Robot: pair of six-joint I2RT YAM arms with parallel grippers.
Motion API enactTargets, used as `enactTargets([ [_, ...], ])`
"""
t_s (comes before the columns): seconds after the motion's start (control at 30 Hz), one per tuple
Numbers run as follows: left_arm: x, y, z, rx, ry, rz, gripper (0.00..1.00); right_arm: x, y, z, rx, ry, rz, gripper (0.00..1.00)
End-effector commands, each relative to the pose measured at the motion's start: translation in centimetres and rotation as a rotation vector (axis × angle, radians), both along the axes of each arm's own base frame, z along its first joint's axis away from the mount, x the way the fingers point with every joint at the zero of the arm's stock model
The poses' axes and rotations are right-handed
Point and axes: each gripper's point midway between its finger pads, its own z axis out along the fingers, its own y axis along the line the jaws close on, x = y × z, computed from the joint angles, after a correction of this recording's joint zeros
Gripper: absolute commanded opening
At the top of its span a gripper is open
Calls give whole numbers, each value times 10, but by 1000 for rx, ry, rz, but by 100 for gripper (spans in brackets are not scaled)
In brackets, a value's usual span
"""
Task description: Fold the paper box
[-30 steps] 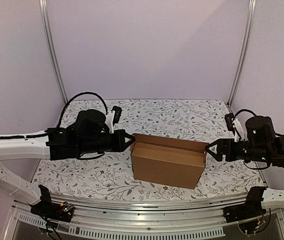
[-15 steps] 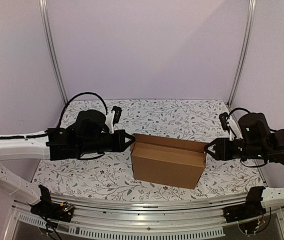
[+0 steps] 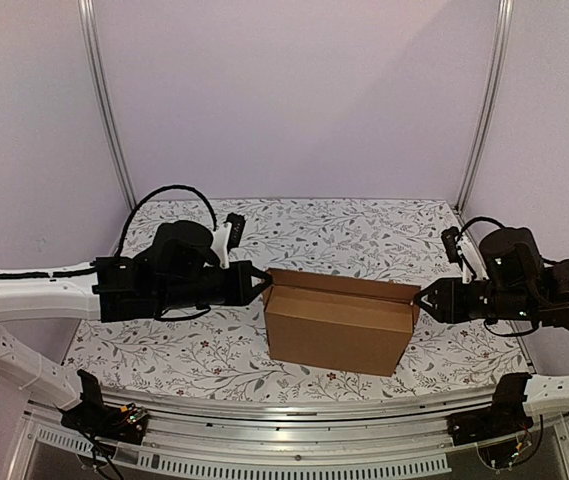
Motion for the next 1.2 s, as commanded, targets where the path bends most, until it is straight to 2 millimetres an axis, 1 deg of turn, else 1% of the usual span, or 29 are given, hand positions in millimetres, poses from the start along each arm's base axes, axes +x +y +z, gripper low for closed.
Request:
enactTargets([
  [0.0,-43,36,-104,322,238,-54,0,-4,-2,-9,-13,16,0,35],
  [0.23,-45,35,-106,322,238,-54,0,-5,7,-18,-7,30,10,27],
  [0.43,-48,34,-108,323,242,-57,0,-9,6,-30,-45,43,17,14],
  [0.67,-52,32,-113,325,245,-58,0,-14,4,-37,-73,39,13,2],
  [0.73,-53,32,-114,327,245,-59,0,-15,3,-40,-84,39,7,0],
  [0.87,-56,31,-117,334,247,-58,0,-18,3,-47,-97,42,8,0],
  [1.17,-64,27,-120,335,247,-69,0,-26,23,-44,-73,20,36,0],
])
